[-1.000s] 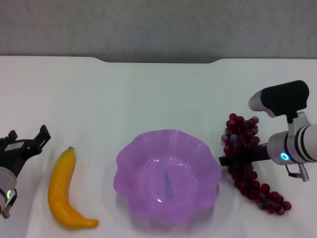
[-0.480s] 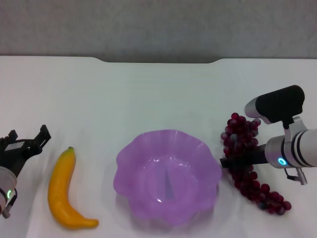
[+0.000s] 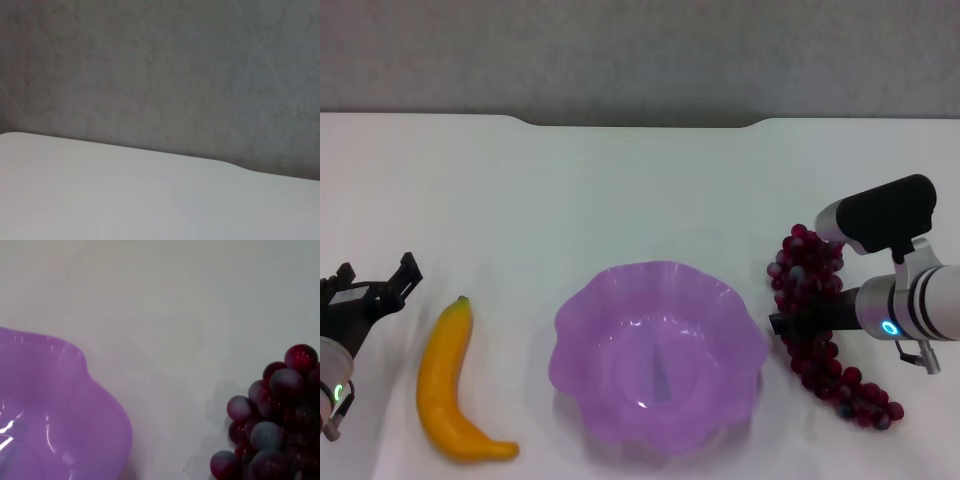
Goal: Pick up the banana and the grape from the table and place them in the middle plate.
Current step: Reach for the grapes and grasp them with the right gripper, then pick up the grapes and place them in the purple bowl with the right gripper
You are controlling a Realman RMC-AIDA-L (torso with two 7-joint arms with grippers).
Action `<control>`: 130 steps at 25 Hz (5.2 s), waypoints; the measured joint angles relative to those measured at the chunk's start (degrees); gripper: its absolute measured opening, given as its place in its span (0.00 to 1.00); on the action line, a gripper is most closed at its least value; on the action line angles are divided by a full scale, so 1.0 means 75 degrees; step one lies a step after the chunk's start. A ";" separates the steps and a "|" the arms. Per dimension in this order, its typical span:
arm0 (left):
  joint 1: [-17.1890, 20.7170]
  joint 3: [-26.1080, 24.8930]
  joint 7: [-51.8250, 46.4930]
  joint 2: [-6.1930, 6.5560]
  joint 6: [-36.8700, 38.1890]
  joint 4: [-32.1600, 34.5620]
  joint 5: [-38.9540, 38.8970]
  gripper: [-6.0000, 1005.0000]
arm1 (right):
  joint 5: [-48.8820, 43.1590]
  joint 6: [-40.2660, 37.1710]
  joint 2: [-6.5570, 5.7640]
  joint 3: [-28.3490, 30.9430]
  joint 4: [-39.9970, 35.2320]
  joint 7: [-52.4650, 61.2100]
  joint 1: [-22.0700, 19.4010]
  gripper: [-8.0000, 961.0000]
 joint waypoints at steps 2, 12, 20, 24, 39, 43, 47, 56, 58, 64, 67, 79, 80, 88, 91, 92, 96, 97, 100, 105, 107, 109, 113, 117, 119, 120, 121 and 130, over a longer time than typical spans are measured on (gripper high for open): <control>0.0001 0.0000 -0.0001 0.0000 0.0000 0.0000 0.0000 0.89 | 0.0000 -0.0030 0.0001 -0.0002 -0.0003 -0.0003 -0.0010 0.66; -0.0005 0.0000 -0.0001 0.0000 0.0000 0.0000 0.0000 0.89 | 0.0000 -0.0155 0.0001 -0.0011 -0.0059 -0.0007 -0.0019 0.57; -0.0010 0.0000 -0.0002 0.0000 0.0000 0.0000 0.0000 0.89 | 0.0001 -0.0237 0.0001 -0.0092 -0.0059 -0.0007 -0.0019 0.53; -0.0010 0.0000 -0.0009 0.0000 0.0000 0.0000 0.0000 0.89 | 0.0008 -0.0259 0.0001 -0.0109 -0.0059 -0.0007 -0.0024 0.50; -0.0001 0.0000 -0.0012 -0.0010 0.0000 0.0001 -0.0001 0.89 | 0.0361 -0.1608 0.0008 -0.0883 0.0194 0.0005 -0.0525 0.45; 0.0010 0.0000 -0.0016 -0.0012 0.0000 0.0012 -0.0003 0.89 | 0.0416 -0.2989 0.0001 -0.1408 0.0408 0.0002 -0.1092 0.45; 0.0013 0.0000 -0.0024 -0.0012 0.0000 0.0023 -0.0010 0.89 | 0.0421 -0.4348 -0.0001 -0.2037 0.0452 0.0002 -0.1530 0.44; 0.0015 0.0000 -0.0026 -0.0012 0.0000 0.0034 -0.0016 0.89 | 0.0332 -0.8092 -0.0015 -0.3370 0.0339 0.0031 -0.2347 0.43; 0.0028 0.0000 -0.0026 -0.0012 0.0001 0.0041 -0.0022 0.89 | 0.0329 -0.8870 -0.0024 -0.3651 0.0409 0.0032 -0.2531 0.42; 0.0117 -0.0015 -0.0015 -0.0012 0.0000 0.0059 -0.0035 0.89 | -0.0562 -0.9230 -0.0163 -0.3761 0.2165 -0.0009 -0.3338 0.42; 0.0118 -0.0011 -0.0021 -0.0011 0.0000 0.0059 -0.0025 0.89 | -0.1371 -0.8519 -0.0171 -0.3462 0.3253 -0.0011 -0.3776 0.41; 0.0013 0.0001 -0.0003 -0.0011 -0.0001 0.0000 -0.0006 0.89 | -0.1951 -0.6316 -0.0034 -0.3936 0.3476 0.0211 -0.2905 0.41; 0.0004 0.0001 -0.0011 -0.0011 -0.0001 0.0000 -0.0004 0.89 | -0.1950 -0.6321 -0.0031 -0.4040 0.3285 0.0328 -0.2806 0.41; -0.0061 0.0000 -0.0034 -0.0012 0.0000 -0.0001 0.0001 0.89 | -0.1951 -0.6463 -0.0007 -0.4982 0.2056 0.1347 -0.1718 0.41; -0.0086 0.0000 -0.0006 -0.0019 -0.0005 0.0000 0.0000 0.89 | -0.1960 -0.6475 -0.0001 -0.5274 0.1787 0.1481 -0.1453 0.41; -0.0090 0.0000 -0.0006 -0.0020 -0.0007 0.0000 0.0000 0.89 | -0.1974 -0.6483 0.0006 -0.5355 0.1714 0.1503 -0.1408 0.40; -0.0092 0.0000 -0.0012 -0.0023 -0.0010 -0.0001 0.0000 0.89 | -0.1991 -0.7011 0.0012 -0.5600 0.1498 0.1510 -0.1358 0.41; -0.0092 0.0000 -0.0014 -0.0023 -0.0011 -0.0001 0.0000 0.89 | -0.1985 -0.7188 0.0012 -0.5659 0.1441 0.1513 -0.1357 0.41; -0.0089 0.0000 -0.0014 -0.0023 -0.0012 -0.0001 0.0000 0.89 | -0.1981 -0.7355 0.0012 -0.5733 0.1364 0.1530 -0.1358 0.61; -0.0086 0.0000 -0.0007 -0.0023 -0.0012 0.0000 0.0000 0.89 | -0.1997 -0.7386 0.0012 -0.5742 0.1344 0.1538 -0.1382 0.72; -0.0085 0.0000 -0.0005 -0.0023 -0.0012 -0.0001 0.0000 0.89 | -0.1995 -0.7466 0.0014 -0.5744 0.1289 0.1539 -0.1400 0.77; -0.0083 0.0000 -0.0001 -0.0024 -0.0013 -0.0001 0.0000 0.89 | -0.2004 -0.7542 0.0019 -0.5765 0.1213 0.1540 -0.1412 0.81; -0.0079 0.0000 -0.0001 -0.0023 -0.0022 0.0000 0.0000 0.89 | -0.2026 -0.7616 0.0025 -0.5901 0.1127 0.1527 -0.1415 0.88; -0.0059 0.0000 0.0001 -0.0024 -0.0035 0.0014 0.0000 0.89 | -0.2007 -0.7132 0.0010 -0.5953 0.1194 0.1547 -0.1414 0.93; -0.0043 0.0000 -0.0003 -0.0024 -0.0060 0.0031 0.0000 0.89 | -0.1983 -0.6505 -0.0005 -0.5866 0.1461 0.1577 -0.1405 0.93; -0.0038 0.0000 -0.0005 -0.0024 -0.0080 0.0045 -0.0004 0.89 | -0.1986 -0.6038 -0.0027 -0.5766 0.1767 0.1572 -0.1401 0.93; -0.0033 0.0000 -0.0005 -0.0024 -0.0098 0.0051 -0.0007 0.89 | -0.2010 -0.5516 -0.0041 -0.5659 0.2085 0.1540 -0.1399 0.93; -0.0006 0.0001 0.0004 -0.0024 -0.0120 0.0054 -0.0003 0.89 | -0.2445 -0.2009 -0.0057 -0.4255 0.4692 0.0765 -0.2046 0.92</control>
